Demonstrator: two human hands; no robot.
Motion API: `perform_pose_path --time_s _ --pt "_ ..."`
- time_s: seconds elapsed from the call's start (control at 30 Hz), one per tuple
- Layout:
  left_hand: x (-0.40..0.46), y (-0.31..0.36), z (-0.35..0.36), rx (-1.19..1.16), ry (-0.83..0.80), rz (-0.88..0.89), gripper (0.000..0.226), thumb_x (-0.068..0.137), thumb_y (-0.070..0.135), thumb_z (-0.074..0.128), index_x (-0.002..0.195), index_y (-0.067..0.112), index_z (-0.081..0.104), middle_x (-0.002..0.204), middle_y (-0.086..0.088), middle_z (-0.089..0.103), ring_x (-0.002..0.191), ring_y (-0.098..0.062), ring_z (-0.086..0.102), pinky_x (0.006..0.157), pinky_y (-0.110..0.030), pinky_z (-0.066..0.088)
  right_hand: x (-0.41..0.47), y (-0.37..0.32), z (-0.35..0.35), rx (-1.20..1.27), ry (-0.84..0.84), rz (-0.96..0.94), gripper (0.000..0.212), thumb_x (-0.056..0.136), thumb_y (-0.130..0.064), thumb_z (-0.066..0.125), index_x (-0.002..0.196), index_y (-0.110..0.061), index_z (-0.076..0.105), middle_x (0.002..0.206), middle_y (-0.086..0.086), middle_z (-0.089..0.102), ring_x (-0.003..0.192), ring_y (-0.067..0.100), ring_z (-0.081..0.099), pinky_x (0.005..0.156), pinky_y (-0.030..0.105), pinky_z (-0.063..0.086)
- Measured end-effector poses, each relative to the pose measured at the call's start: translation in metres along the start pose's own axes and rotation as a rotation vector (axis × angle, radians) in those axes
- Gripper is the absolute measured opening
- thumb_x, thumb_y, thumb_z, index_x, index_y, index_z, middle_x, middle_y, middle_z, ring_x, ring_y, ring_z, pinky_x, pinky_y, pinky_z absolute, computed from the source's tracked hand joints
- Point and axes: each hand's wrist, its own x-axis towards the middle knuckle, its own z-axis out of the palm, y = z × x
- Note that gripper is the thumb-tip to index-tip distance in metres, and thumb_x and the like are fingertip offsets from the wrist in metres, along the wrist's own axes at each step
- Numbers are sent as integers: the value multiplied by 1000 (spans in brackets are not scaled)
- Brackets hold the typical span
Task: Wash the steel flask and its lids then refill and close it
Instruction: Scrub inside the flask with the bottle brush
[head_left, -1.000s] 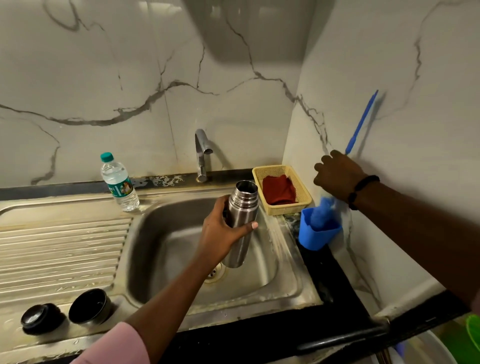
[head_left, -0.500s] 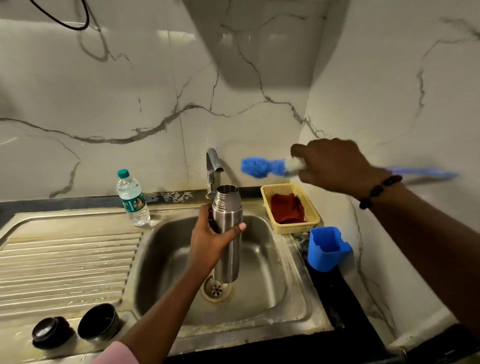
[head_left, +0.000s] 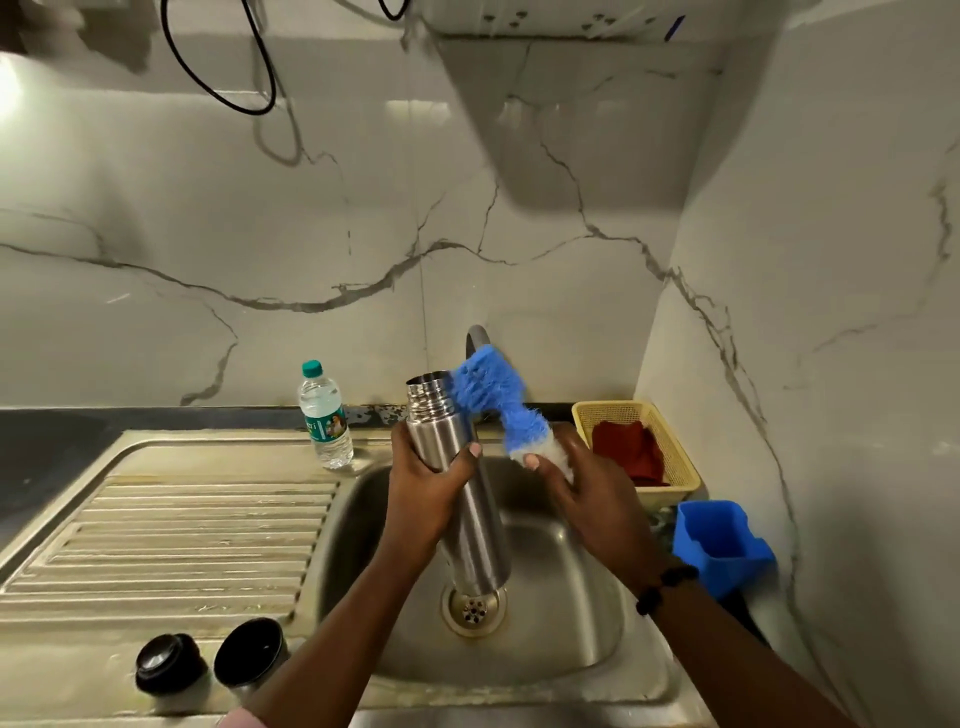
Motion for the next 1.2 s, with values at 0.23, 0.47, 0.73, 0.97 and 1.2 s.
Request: perform_pose_path --time_s 0.23,0.47,0.73,0.97,1.2 --pt "1 11 -8 -18 -79 55 54 84 7 74 116 40 45 111 8 63 92 2 68 69 -17 56 5 -6 6 279 -13 38 37 94 -51 50 125 -32 54 80 -14 68 73 1 66 64 21 52" --pt "-3 21 -7 -146 -108 -11 55 76 24 75 118 42 44 116 0 63 91 -8 70 66 -22 58 2 -20 6 475 -20 3 28 93 -47 52 118 -36 57 89 -20 70 76 1 67 64 19 51" --pt "-2 22 -6 -193 -146 -53 62 69 23 73 122 38 45 117 -1 63 92 -4 71 66 -22 58 11 -18 4 470 -56 40 23 97 -43 53 118 -35 58 91 -8 72 78 6 68 69 30 56" --pt "10 14 -11 307 -348 240 73 73 18 87 129 34 43 113 8 64 96 -10 67 76 -19 55 32 -13 -33 240 -47 133 33 91 -53 57 114 -30 58 82 -8 66 73 6 62 62 22 46" --pt "24 -11 -13 897 -97 401 81 66 43 84 135 22 45 120 -1 65 101 -19 64 82 -33 50 32 -10 -47 -455 122 -261 45 91 -58 53 123 -27 62 71 0 70 59 18 64 51 31 49"
